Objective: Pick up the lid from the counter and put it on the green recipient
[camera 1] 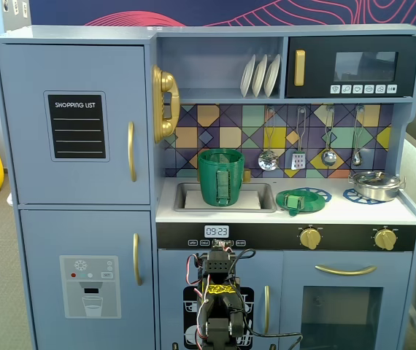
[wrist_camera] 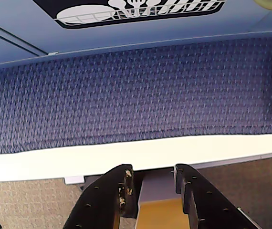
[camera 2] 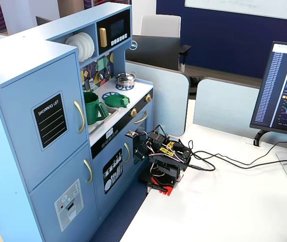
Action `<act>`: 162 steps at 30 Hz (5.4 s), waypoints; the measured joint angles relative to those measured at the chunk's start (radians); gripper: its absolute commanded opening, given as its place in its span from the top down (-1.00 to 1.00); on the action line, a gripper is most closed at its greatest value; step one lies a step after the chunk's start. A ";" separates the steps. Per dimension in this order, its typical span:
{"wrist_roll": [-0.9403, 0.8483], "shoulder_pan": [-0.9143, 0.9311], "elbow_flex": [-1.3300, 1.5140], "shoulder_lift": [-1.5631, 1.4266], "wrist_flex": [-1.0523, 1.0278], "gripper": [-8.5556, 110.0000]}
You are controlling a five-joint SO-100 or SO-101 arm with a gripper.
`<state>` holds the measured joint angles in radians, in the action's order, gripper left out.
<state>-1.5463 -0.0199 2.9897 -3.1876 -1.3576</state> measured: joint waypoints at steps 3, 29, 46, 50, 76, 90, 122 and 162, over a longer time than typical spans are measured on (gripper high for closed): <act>0.000 0.000 0.000 0.000 0.000 0.86; -0.112 0.439 -0.390 0.314 0.747 0.40; -0.075 0.646 -0.465 0.540 1.239 0.26; -0.075 0.646 -0.512 0.627 1.270 0.27; -0.153 0.575 -0.910 1.184 1.370 0.86; -0.114 0.502 -1.123 1.203 1.285 0.86; -0.143 0.114 -1.671 1.144 0.678 0.86; -0.158 0.074 -1.674 1.129 0.644 0.36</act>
<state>-1.7043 0.0537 1.3162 -2.0586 -0.7133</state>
